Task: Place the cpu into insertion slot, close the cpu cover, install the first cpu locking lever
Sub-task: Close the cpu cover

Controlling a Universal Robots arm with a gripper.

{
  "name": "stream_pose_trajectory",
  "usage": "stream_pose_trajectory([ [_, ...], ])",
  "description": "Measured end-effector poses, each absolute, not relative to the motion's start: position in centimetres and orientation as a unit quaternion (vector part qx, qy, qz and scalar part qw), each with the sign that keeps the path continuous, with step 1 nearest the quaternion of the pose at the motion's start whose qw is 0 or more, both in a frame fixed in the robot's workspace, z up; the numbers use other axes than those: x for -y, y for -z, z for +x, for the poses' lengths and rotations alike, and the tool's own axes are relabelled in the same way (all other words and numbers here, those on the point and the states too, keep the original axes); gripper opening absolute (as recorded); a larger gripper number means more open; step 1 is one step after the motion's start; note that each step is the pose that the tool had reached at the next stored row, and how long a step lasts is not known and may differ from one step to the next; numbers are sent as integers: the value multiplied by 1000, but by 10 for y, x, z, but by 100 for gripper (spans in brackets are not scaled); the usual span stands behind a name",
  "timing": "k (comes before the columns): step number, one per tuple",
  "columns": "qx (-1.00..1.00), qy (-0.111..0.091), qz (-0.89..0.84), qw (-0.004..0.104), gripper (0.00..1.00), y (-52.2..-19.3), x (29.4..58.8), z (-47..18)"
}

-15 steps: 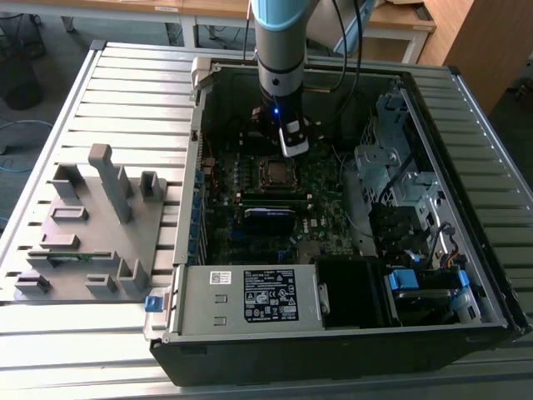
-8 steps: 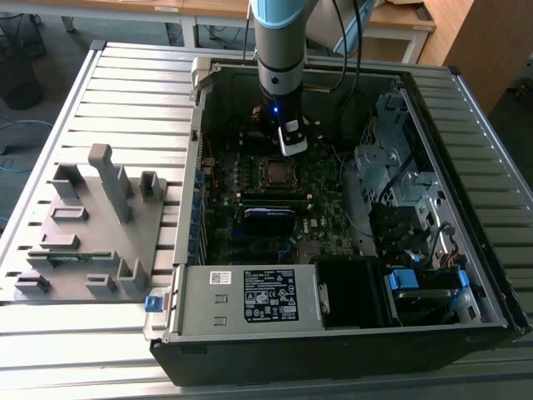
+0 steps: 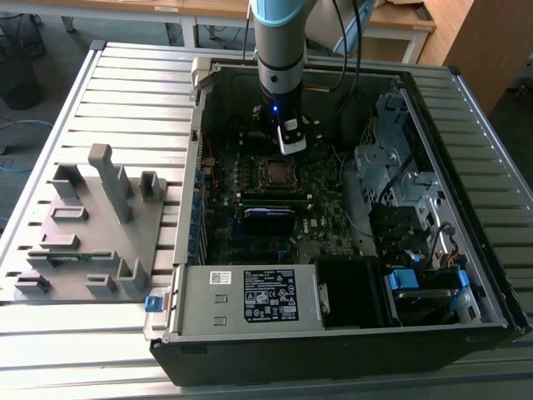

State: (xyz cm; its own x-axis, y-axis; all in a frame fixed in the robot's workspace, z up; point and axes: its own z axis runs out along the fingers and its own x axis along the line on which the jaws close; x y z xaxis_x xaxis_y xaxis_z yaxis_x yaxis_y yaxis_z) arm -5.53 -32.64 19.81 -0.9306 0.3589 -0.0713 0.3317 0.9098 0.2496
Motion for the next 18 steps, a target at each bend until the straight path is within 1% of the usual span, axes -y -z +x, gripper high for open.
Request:
stream_pose_trajectory([
  [18, -976, -113, 179, 59, 10, -197, 324, -55],
])
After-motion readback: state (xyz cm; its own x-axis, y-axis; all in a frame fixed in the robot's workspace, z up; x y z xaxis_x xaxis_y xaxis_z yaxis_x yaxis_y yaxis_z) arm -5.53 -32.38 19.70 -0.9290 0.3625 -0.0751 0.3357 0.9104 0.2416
